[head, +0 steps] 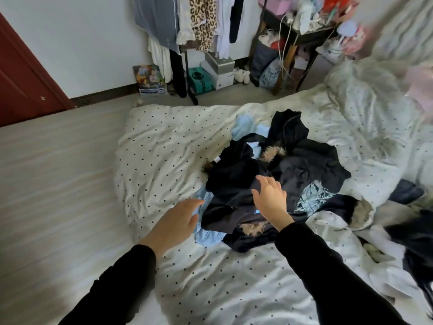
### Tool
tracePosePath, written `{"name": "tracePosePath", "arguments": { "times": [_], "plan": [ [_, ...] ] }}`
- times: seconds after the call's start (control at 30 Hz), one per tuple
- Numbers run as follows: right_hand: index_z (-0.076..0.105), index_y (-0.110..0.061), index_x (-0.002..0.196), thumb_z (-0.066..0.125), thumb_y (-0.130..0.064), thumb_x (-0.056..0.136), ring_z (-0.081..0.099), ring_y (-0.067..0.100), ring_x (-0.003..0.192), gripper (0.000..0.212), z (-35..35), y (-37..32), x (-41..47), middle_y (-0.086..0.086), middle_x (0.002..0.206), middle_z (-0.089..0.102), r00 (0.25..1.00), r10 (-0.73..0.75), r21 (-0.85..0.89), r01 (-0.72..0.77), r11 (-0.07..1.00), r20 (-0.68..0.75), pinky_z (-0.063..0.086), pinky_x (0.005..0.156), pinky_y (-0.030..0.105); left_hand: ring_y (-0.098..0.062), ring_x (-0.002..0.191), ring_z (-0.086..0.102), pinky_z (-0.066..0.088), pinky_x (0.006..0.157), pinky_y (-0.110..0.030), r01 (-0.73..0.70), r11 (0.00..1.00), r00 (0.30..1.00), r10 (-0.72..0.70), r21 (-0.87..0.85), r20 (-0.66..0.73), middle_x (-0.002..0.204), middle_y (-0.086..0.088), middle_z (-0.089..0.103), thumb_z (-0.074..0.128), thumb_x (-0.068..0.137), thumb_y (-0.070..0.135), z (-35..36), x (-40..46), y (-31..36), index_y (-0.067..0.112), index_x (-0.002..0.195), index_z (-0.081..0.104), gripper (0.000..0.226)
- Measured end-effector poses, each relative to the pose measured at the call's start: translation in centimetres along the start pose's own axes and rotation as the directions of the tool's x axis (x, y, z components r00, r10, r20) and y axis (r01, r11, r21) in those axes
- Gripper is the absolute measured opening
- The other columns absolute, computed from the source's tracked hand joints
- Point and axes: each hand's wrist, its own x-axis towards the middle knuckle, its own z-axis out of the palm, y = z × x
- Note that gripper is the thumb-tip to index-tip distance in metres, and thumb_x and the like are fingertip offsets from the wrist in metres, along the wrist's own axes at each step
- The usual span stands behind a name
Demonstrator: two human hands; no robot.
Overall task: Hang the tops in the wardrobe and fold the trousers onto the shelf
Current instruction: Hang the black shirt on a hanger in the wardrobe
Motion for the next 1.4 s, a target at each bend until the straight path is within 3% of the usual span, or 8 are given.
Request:
{"name": "tracePosePath", "arguments": {
  "times": [0.33, 0.53, 0.63, 0.8, 1.03, 1.13, 1.23, 1.4],
  "plan": [
    [0.067, -0.022, 0.108, 0.042, -0.024, 0.098, 0.047, 0.022, 0.113, 0.027, 2.4, 2.3, 5.3, 0.000, 0.109, 0.058, 1.000, 0.026, -0.232, -0.021, 0.972, 0.017, 0.025, 0.100, 0.039, -0.007, 0.132, 0.035, 0.027, 0.100, -0.016, 0.019, 0.998, 1.000, -0.019, -0.052, 0.015, 0.146, 0.010, 0.037, 0.037, 0.100, 0.017, 1.6, 5.0, 0.4, 0.024, 0.142, 0.034, 0.043],
    [0.029, -0.028, 0.145, 0.057, -0.047, 0.088, 0.027, 0.022, 0.137, 0.066, 2.0, 2.5, 3.5, -0.001, 0.146, 0.034, 0.982, -0.156, -0.276, 0.180, 0.944, 0.108, 0.018, 0.109, 0.050, -0.010, 0.138, 0.028, 0.023, 0.107, -0.019, -0.056, 0.998, 0.998, 0.055, 0.027, 0.027, 0.151, 0.003, 0.030, 0.039, 0.098, 0.014, 2.1, 7.8, 2.3, 0.020, 0.145, 0.031, 0.047],
    [0.046, -0.026, 0.137, 0.057, -0.039, 0.090, 0.025, 0.024, 0.138, 0.049, 3.2, 3.2, 4.2, 0.004, 0.146, 0.036, 0.982, -0.143, -0.325, 0.177, 0.929, 0.125, 0.011, 0.110, 0.054, -0.012, 0.137, 0.029, 0.029, 0.109, -0.027, -0.058, 0.997, 0.998, 0.055, 0.054, 0.043, 0.152, 0.004, 0.028, 0.040, 0.098, 0.016, 3.0, 8.6, 2.9, 0.021, 0.145, 0.030, 0.048],
    [0.065, -0.020, 0.105, 0.044, -0.018, 0.098, 0.052, 0.020, 0.109, 0.023, 1.1, 2.0, 5.2, -0.001, 0.111, 0.062, 0.998, -0.062, 0.063, 0.062, 0.996, 0.003, 0.024, 0.099, 0.037, -0.012, 0.139, 0.026, 0.022, 0.108, -0.021, -0.033, 0.999, 0.999, 0.032, 0.014, 0.024, 0.154, 0.002, 0.023, 0.041, 0.098, 0.014, 2.5, 7.5, 2.9, 0.020, 0.146, 0.028, 0.050],
    [0.062, -0.010, 0.096, 0.052, -0.013, 0.096, 0.061, 0.021, 0.091, 0.011, -7.7, -0.9, 2.5, 0.002, 0.092, 0.066, 0.960, -0.278, 0.513, 0.260, 0.818, -0.043, 0.046, 0.086, 0.035, -0.014, 0.134, 0.034, 0.030, 0.107, -0.025, -0.124, 0.981, 0.988, 0.108, -0.149, -0.110, 0.148, 0.000, 0.033, 0.054, 0.094, 0.029, -0.4, 8.5, 6.8, 0.017, 0.145, 0.029, 0.059],
    [0.059, -0.015, 0.087, 0.054, -0.010, 0.094, 0.057, 0.001, 0.075, 0.010, -11.7, -2.6, 1.4, -0.009, 0.080, 0.060, 0.941, -0.327, 0.611, 0.308, 0.729, -0.085, 0.043, 0.077, 0.018, -0.018, 0.102, 0.057, 0.043, 0.084, -0.025, -0.142, 0.970, 0.957, 0.083, -0.197, -0.279, 0.112, -0.002, 0.060, 0.057, 0.093, 0.028, -1.8, 8.5, 8.8, 0.010, 0.125, 0.053, 0.038],
    [0.061, -0.012, 0.089, 0.055, -0.010, 0.094, 0.059, 0.006, 0.078, 0.008, -15.0, -4.3, 0.5, 0.000, 0.084, 0.064, 0.936, -0.324, 0.652, 0.332, 0.682, -0.137, 0.045, 0.079, 0.021, -0.005, 0.053, 0.043, 0.033, 0.055, -0.020, -0.162, 0.954, 0.894, 0.034, -0.251, -0.448, 0.058, 0.009, 0.046, 0.059, 0.091, 0.019, -5.2, 7.4, 10.1, 0.007, 0.085, 0.058, 0.014],
    [0.058, -0.017, 0.081, 0.053, -0.010, 0.095, 0.051, -0.004, 0.057, 0.016, -19.3, -7.5, -0.2, -0.009, 0.065, 0.055, 0.915, -0.334, 0.650, 0.397, 0.647, -0.226, 0.038, 0.060, 0.012, -0.007, 0.075, 0.055, 0.036, 0.063, -0.002, -0.239, 0.908, 0.813, -0.007, -0.344, -0.582, 0.082, 0.003, 0.064, 0.060, 0.090, 0.012, -14.0, 4.7, 11.0, 0.007, 0.097, 0.067, 0.012]
  ]
}}
